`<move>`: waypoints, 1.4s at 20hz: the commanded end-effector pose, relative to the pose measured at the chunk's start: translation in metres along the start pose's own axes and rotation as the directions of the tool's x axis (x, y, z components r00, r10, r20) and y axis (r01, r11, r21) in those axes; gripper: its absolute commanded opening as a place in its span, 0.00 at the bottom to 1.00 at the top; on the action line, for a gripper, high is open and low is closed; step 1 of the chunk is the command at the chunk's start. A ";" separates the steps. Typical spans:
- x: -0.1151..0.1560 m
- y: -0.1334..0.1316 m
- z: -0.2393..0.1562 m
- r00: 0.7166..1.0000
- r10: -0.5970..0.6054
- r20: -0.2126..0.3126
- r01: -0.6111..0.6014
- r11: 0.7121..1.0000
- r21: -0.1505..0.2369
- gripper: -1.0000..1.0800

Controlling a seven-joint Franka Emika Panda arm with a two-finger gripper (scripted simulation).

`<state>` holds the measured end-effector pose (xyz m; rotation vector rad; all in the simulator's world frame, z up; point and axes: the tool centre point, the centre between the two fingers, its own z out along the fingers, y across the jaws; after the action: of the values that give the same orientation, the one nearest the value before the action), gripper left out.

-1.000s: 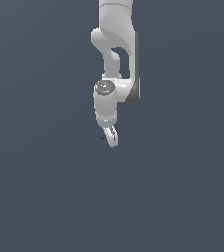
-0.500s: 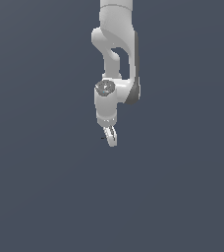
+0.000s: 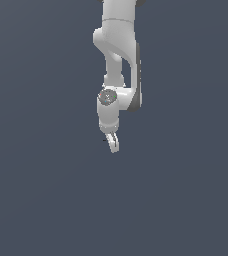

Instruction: Pick up the object and move it to a goal position.

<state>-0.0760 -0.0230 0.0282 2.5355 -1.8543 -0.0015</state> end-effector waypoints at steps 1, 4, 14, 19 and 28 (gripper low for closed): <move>0.000 0.000 0.009 1.000 0.001 0.000 -0.001 1.000 0.001 0.96; 0.000 0.000 0.015 1.000 0.001 0.000 -0.001 1.000 0.001 0.96; 0.000 0.000 0.016 1.000 0.001 0.000 -0.001 1.000 0.001 0.00; -0.001 -0.002 0.014 1.000 0.001 0.000 -0.001 1.000 0.002 0.00; -0.023 -0.023 -0.018 1.000 0.002 -0.001 -0.002 1.000 0.001 0.00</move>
<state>-0.0649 -0.0015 0.0383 2.5333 -1.8574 -0.0009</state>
